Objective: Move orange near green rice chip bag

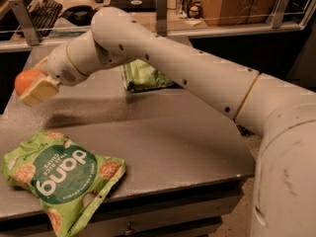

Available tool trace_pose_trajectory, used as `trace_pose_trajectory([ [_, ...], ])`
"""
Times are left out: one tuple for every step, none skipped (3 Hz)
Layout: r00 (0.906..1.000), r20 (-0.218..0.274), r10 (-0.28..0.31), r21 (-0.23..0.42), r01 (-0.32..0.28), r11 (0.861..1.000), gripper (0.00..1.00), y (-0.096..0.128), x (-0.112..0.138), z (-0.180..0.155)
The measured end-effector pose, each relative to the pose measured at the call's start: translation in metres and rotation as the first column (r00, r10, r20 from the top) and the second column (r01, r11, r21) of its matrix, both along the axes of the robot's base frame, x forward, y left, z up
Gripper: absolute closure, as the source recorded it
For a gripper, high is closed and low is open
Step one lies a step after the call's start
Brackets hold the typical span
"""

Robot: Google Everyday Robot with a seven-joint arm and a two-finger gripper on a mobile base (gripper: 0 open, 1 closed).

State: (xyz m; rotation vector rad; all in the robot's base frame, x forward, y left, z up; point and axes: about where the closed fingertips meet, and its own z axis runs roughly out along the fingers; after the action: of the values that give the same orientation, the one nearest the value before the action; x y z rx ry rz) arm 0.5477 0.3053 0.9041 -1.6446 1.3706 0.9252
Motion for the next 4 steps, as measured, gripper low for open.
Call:
trace_pose_trajectory([
  [0.9986, -0.042, 0.031, -0.031, -0.033, 0.999, 1.0, -0.005, -0.038, -0.021],
  [0.9948, -0.096, 0.032, -0.073, -0.039, 0.997, 1.0, -0.035, -0.067, -0.039],
  [0.9957, -0.092, 0.012, -0.092, -0.02, 0.996, 1.0, -0.059, -0.073, -0.031],
  [0.9963, -0.086, -0.002, -0.113, -0.007, 0.994, 1.0, -0.084, -0.075, -0.016],
])
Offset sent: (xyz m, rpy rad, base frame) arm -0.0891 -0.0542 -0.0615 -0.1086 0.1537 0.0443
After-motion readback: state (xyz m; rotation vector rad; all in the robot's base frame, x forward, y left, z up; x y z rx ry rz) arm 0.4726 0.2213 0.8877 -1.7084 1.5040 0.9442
